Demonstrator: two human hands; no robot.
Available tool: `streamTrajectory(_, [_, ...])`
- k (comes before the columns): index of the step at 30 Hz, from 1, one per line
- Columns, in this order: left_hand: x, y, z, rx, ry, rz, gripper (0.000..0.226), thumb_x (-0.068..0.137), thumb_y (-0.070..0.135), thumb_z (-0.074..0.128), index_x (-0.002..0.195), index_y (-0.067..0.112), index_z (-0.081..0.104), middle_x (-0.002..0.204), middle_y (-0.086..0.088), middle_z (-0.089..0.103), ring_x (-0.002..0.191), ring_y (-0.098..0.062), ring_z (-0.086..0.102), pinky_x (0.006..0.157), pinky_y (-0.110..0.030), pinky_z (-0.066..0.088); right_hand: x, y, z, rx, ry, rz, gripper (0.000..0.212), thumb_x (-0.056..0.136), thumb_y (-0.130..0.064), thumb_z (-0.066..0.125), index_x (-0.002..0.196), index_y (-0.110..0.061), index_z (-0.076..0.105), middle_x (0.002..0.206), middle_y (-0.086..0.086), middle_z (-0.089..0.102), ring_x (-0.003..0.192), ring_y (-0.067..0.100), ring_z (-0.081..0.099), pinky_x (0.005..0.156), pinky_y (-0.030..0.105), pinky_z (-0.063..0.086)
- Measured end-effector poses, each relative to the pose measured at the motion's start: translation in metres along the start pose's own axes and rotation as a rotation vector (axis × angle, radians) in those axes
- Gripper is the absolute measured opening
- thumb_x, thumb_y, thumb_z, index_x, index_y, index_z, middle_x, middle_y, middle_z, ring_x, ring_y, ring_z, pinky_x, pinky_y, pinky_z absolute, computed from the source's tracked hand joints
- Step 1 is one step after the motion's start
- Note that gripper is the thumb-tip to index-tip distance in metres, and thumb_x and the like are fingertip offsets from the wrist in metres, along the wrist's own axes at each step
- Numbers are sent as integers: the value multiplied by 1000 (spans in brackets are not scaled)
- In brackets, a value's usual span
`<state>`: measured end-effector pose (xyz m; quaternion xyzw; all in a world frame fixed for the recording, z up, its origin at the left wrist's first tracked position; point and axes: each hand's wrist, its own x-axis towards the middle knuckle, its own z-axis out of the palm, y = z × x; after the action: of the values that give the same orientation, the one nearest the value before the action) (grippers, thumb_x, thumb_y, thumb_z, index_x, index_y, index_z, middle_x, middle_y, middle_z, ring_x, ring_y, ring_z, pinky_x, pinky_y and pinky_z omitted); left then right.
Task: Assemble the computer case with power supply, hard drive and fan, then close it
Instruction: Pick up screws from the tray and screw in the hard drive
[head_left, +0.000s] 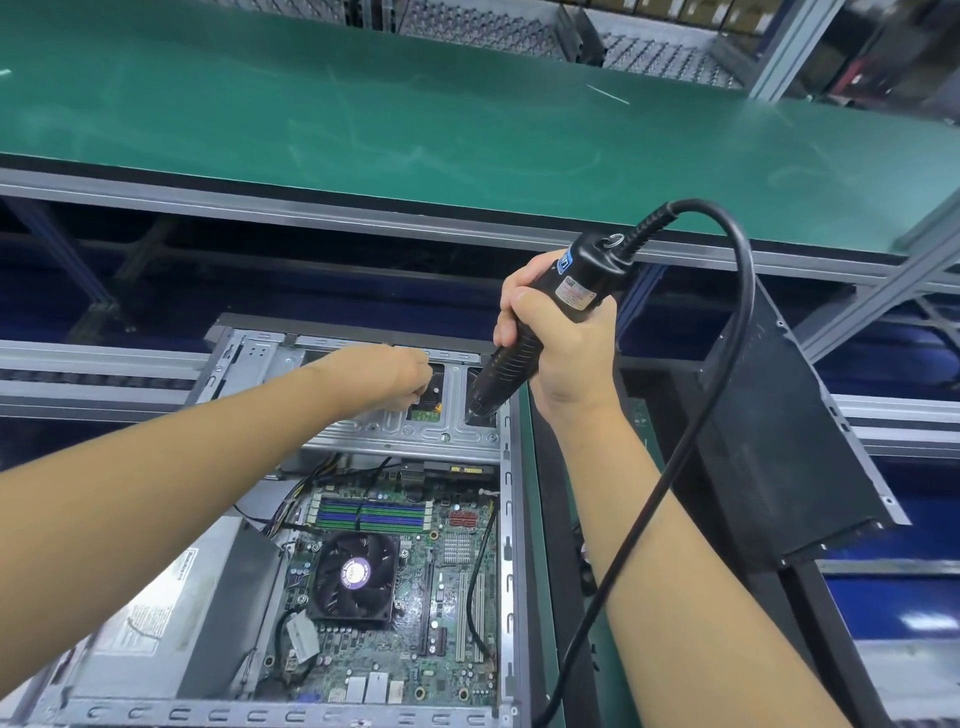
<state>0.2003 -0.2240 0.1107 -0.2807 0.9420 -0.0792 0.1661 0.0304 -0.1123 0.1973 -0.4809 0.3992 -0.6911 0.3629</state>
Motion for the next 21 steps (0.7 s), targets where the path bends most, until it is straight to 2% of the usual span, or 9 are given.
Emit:
streamTrajectory(5, [-1, -3, 10, 157, -16, 18, 21, 103, 26, 35, 111, 17, 52, 103, 2, 54, 77, -19, 62, 68, -33, 53, 0, 0, -2, 4, 2, 10, 20, 79, -10, 65, 76, -29, 68, 65, 1, 61, 53, 21, 54, 64, 38, 49])
streamTrajectory(8, [-4, -3, 13, 231, 5, 68, 22, 102, 27, 37, 106, 16, 55, 93, 0, 51, 74, -20, 57, 57, -27, 40, 0, 0, -2, 0, 11, 17, 19, 78, -10, 65, 75, -28, 67, 65, 1, 61, 52, 22, 53, 65, 39, 47])
streamTrajectory(10, [-5, -3, 14, 298, -6, 164, 19, 100, 19, 41, 107, 14, 57, 93, -6, 52, 78, -22, 45, 52, -26, 29, 0, -1, -2, 8, 11, 19, 18, 78, -9, 65, 76, -27, 67, 65, 1, 61, 52, 22, 53, 64, 38, 48])
streamTrajectory(12, [-11, 2, 17, 203, -59, 92, 21, 97, 8, 43, 112, 15, 55, 92, -7, 42, 78, -20, 32, 53, -29, 32, -1, -2, -4, 9, 10, 19, 17, 78, -9, 64, 76, -26, 67, 65, 2, 60, 52, 22, 53, 64, 37, 48])
streamTrajectory(14, [-15, 11, 12, -38, -84, -78, 23, 92, 0, 45, 106, 16, 55, 86, -5, 33, 72, -20, 36, 60, -30, 42, -2, -4, -6, 2, 11, 17, 18, 78, -8, 64, 75, -25, 66, 64, 3, 59, 52, 22, 52, 64, 39, 47])
streamTrajectory(16, [-17, 17, 1, -273, 32, -202, 26, 85, -6, 47, 83, 20, 50, 76, 0, 34, 64, -22, 43, 55, -29, 41, -3, -8, -11, -7, 18, 10, 19, 77, -7, 63, 74, -25, 66, 63, 5, 58, 52, 23, 51, 64, 40, 46])
streamTrajectory(17, [-16, 21, -3, -319, 84, -232, 32, 79, -9, 43, 72, 22, 39, 69, 2, 33, 60, -23, 39, 50, -30, 37, -4, -10, -14, -12, 26, 5, 20, 77, -6, 63, 73, -26, 67, 63, 5, 58, 52, 24, 51, 64, 40, 46])
streamTrajectory(19, [-13, 36, -13, -442, 211, -202, 37, 72, -12, 38, 64, 20, 22, 61, 2, 27, 59, -22, 25, 46, -31, 20, -6, -16, -23, -17, 42, -10, 24, 77, -5, 62, 72, -27, 67, 63, 5, 58, 52, 25, 50, 64, 39, 46])
streamTrajectory(21, [-9, 58, -28, -654, 367, -148, 45, 94, 4, 51, 62, 20, 25, 56, 6, 29, 52, -17, 25, 49, -31, 18, -11, -23, -36, -22, 40, -35, 27, 78, -2, 61, 73, -28, 68, 64, 6, 59, 51, 25, 50, 63, 38, 45])
